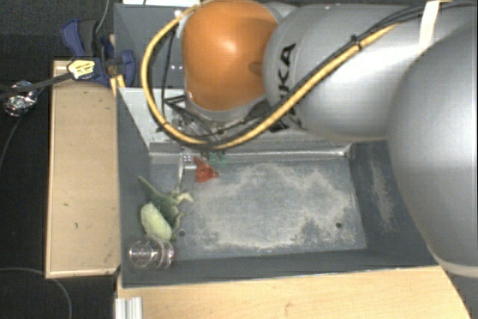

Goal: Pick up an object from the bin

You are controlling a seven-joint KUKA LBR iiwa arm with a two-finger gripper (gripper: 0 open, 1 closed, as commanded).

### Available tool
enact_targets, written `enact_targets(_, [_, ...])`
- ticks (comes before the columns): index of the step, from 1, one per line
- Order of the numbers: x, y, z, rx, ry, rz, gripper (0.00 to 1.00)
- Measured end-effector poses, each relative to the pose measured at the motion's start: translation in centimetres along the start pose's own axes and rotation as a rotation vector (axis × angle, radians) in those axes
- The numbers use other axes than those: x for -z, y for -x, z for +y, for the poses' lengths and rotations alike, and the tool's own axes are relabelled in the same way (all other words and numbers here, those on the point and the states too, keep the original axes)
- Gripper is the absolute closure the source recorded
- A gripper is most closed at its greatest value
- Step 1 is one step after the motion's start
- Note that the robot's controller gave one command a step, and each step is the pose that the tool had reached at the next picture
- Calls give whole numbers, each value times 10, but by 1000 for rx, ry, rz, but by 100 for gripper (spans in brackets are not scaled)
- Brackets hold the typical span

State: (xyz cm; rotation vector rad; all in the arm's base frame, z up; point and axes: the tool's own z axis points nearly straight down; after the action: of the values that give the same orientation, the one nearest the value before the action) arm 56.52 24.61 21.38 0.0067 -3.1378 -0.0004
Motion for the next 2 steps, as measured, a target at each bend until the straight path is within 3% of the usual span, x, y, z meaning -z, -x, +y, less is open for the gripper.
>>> enact_targets(1, [5,1,-2,-5,2,-7,0])
enact_targets(2, [-42,12,-19,-49,5,-11,0])
